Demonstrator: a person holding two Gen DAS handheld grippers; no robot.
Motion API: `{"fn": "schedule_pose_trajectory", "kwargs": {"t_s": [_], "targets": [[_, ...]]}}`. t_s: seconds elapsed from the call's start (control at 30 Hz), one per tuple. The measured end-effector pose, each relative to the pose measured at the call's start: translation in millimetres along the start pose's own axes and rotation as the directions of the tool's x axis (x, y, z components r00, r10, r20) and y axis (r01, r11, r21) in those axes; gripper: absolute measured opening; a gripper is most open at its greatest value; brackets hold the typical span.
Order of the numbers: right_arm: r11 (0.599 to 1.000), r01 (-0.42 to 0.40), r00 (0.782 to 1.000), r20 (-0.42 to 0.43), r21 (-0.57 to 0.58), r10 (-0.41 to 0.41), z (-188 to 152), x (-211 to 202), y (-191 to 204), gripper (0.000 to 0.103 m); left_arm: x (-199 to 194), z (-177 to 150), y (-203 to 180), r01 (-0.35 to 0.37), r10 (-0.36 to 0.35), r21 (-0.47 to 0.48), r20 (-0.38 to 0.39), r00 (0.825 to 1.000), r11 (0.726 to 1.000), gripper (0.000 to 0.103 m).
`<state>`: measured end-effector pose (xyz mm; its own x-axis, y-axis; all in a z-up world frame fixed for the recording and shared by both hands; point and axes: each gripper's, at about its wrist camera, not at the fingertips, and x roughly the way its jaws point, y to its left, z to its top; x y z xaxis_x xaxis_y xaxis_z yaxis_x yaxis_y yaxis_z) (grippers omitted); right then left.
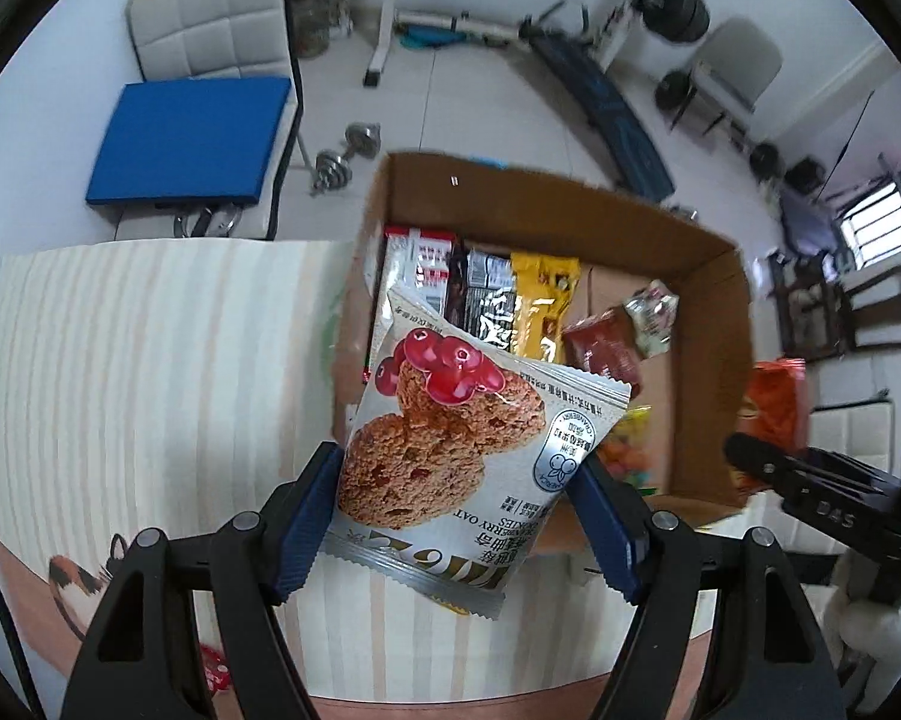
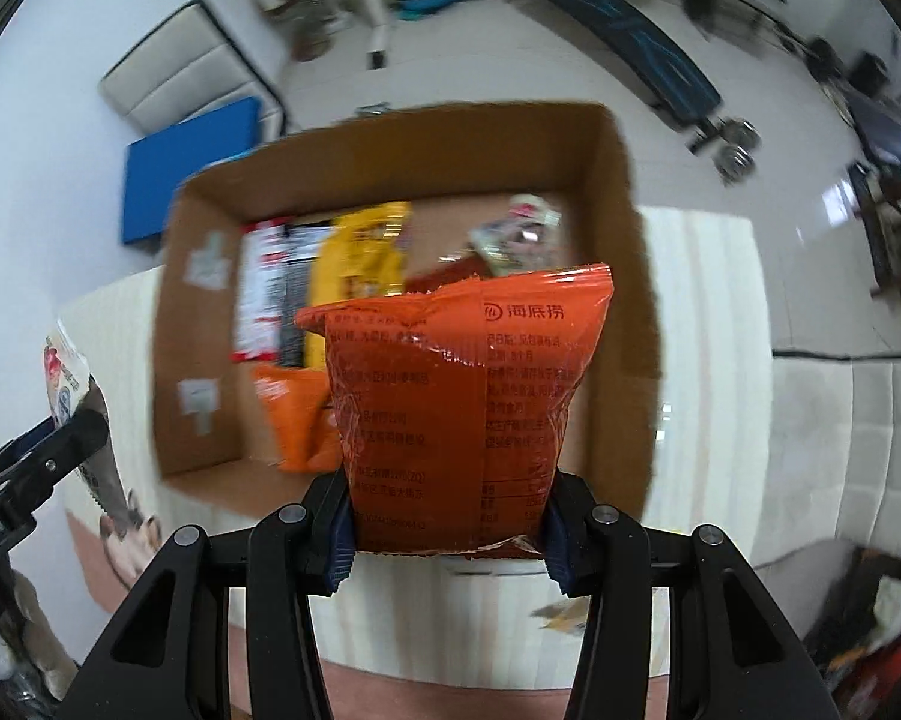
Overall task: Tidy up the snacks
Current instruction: 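Carry the cookie packet and orange bag into the box and open both tools, then grasp the yellow bag with the left tool while the right tool grasps the clear yellow-top bag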
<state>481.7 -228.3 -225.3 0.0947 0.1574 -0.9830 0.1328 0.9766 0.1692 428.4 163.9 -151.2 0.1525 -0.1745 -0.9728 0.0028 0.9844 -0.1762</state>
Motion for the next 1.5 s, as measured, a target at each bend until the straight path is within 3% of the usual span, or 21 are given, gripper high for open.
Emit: {"fn": "schedule_pose_trajectory", "kwargs": {"t_s": [0.2, 0.43, 0.47, 0.5, 0.53, 0.6, 0.77, 0.93, 1.1, 1.27, 1.5], "targets": [[0.998, 0.021, 0.999, -0.042, 0.066, -0.018, 2.3, 33.8, -28.6, 0.052, 45.6, 10.1, -9.8, -0.041, 0.043, 0.018, -0.105, 0.994, 0.999, 0.073], [0.994, 0.062, 0.996, -0.065, 0.09, -0.056, 6.6, 58.0, -35.7, 0.054, 71.0, 15.3, -7.6, -0.075, 0.075, 0.007, -0.169, 0.983, 0.997, 0.074], [0.993, 0.07, 0.996, -0.07, 0.093, -0.063, 6.9, 60.6, -36.4, 0.06, 72.5, 16.1, -6.8, -0.079, 0.078, -0.001, -0.17, 0.982, 0.997, 0.074], [0.993, 0.077, 0.994, -0.082, 0.089, -0.07, 7.2, 63.5, -37.0, 0.082, 73.7, 15.9, -4.7, -0.079, 0.076, -0.012, -0.178, 0.981, 0.997, 0.074], [0.992, 0.086, 0.993, -0.093, 0.088, -0.078, 7.3, 66.5, -38.2, 0.087, 75.8, 15.6, -2.0, -0.074, 0.066, -0.032, -0.196, 0.978, 0.997, 0.074], [0.993, 0.072, 0.994, -0.092, 0.092, -0.063, 5.5, 67.4, -39.5, 0.087, 77.8, 16.7, 0.3, -0.043, 0.03, -0.062, -0.199, 0.979, 0.997, 0.077], [0.994, 0.084, 0.993, -0.09, 0.068, -0.078, 0.1, 65.5, -36.1, 0.089, 68.8, 14.9, -3.0, -0.036, 0.027, -0.048, -0.174, 0.984, 0.998, 0.089], [0.994, 0.097, 0.993, -0.065, 0.04, -0.094, -8.6, 55.1, -30.5, 0.092, 55.7, 8.8, -11.3, -0.009, 0.005, -0.028, -0.141, 0.99, 1.0, 0.091], [0.993, 0.115, 0.993, 0.016, 0.001, -0.115, -24.0, 29.2, -17.6, 0.092, 27.2, -4.0, -24.6, 0.012, -0.012, 0.001, -0.044, 0.999, 1.0, 0.091], [0.996, 0.084, 0.992, 0.09, -0.01, -0.082, -45.5, 0.1, -10.2, 0.093, -8.4, -33.3, -32.6, 0.02, -0.022, 0.021, 0.085, 0.996, 1.0, 0.091], [0.998, 0.042, 0.989, 0.141, 0.045, -0.048, -94.6, -24.5, -26.9, 0.094, -30.2, -90.1, -34.0, -0.029, 0.021, 0.044, 0.173, 0.985, 0.999, 0.091]]}}
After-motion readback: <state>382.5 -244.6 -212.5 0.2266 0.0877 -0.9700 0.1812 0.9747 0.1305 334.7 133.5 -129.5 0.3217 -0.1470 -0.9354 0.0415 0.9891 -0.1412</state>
